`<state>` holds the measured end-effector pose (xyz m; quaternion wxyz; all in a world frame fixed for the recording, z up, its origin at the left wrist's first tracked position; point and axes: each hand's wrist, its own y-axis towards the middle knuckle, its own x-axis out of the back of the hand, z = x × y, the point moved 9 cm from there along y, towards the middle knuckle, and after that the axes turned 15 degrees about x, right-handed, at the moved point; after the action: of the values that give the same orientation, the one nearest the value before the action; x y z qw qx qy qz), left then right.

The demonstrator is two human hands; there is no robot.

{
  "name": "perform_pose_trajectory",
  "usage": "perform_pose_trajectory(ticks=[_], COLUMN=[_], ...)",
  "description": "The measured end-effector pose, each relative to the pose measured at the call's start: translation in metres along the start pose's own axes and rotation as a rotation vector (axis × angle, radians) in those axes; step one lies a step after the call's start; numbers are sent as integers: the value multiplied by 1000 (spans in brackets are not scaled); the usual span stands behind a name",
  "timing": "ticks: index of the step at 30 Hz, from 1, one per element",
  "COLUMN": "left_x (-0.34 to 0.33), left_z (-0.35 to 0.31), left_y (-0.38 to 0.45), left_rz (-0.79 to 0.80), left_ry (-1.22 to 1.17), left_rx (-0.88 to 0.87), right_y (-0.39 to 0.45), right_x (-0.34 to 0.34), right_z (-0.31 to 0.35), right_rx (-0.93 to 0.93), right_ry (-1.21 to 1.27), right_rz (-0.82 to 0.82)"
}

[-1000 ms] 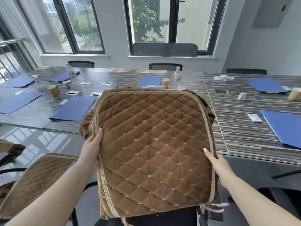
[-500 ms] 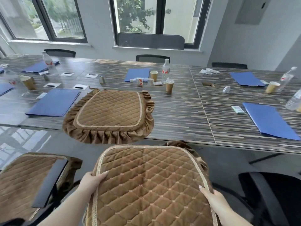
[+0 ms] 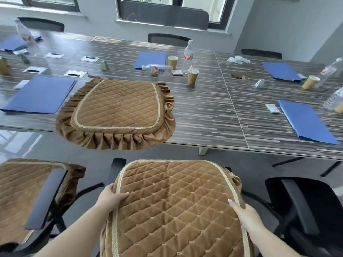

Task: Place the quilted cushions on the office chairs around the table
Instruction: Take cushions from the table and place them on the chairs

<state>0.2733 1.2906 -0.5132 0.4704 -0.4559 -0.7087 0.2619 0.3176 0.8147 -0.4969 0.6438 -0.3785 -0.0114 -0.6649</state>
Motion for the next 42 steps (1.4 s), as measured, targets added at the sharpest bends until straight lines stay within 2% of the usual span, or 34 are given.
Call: perform_pose_trajectory(ticks=[4,10,17,21,25,30,42], left_x=[-14,-47,-87,-106,-124,-137,-156], left_z=[-7,-29,-24,-13,8,27,41], left_y=[38,100,171,204,241,271,303], left_rz=[11,-106,-178,-185,-139,-219,-301], left_ry=[52,168,251,308,231,227,199], left_rx=[33,23,45,79,170,198,123], right_y=[25,98,169,195,209,216,237], right_x=[-15,-53,-93,-112,-137,-164,-182], right_z=[-6,-24,-69,-102,-146,-183,-203], right_rx=[7,9,-8,-87,-242,-339,-279], right_ry=[-78,-147,-166,-205,-201,-225,-296], right_rz=[-52,-94,-122,-75,-10,-25,-189])
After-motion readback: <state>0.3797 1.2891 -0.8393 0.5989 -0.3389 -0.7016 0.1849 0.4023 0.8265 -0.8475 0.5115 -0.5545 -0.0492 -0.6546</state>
